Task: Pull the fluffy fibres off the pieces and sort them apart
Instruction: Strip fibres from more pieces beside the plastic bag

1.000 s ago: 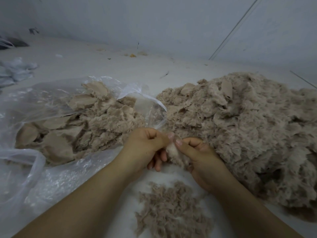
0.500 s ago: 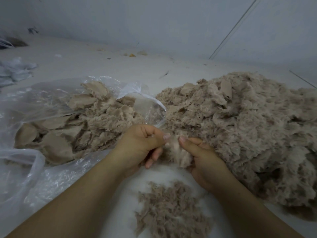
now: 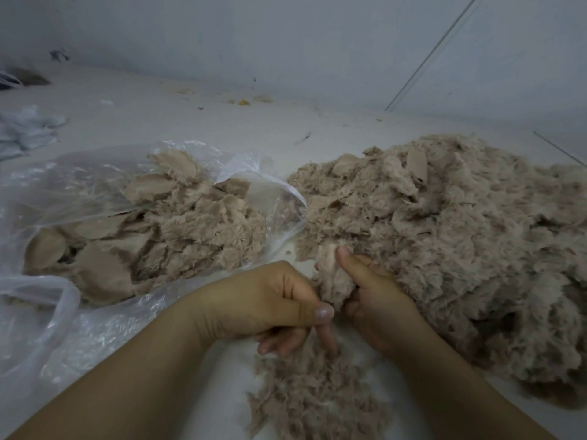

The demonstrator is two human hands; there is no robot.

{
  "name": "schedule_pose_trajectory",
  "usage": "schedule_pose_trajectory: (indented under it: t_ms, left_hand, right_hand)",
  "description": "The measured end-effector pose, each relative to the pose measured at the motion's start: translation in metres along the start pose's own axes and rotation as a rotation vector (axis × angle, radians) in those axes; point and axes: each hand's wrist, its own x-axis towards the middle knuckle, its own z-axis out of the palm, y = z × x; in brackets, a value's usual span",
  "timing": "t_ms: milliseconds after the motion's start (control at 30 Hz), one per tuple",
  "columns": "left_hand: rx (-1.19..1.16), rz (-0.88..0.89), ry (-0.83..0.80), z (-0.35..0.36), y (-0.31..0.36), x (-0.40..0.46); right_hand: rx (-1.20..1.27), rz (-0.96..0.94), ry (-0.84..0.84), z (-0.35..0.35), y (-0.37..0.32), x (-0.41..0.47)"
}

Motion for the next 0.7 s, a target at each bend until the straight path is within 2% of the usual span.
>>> schedule_pose_trajectory:
  t_ms: [100,233,300,500,700]
  left_hand:
    - [0.051,0.044,0.196,0.0,0.001,0.001]
    - [0.021,0.003,0.632,0.005,-0.003,0.012]
    - [0.087,-0.018,0.765,0.008,-0.006,0.018]
    - [0.134,-0.035,0.849,0.015,-0.012,0.027]
    - [-0.166,-0.028,0.941,0.012,-0.004,0.026]
  right_hand:
    - [0.038,0.018,-0.013,0.001,-0.003,-0.001]
    - [0.048,0.037,-0.016,0.002,-0.001,0.001]
    - [0.041,0.04,-0.043,0.0,0.0,0.001]
    - [0.084,0.002,-0.106,-0.001,0.001,0.003]
    - [0.052,-0.023,-0.11,-0.003,0.0,0.004]
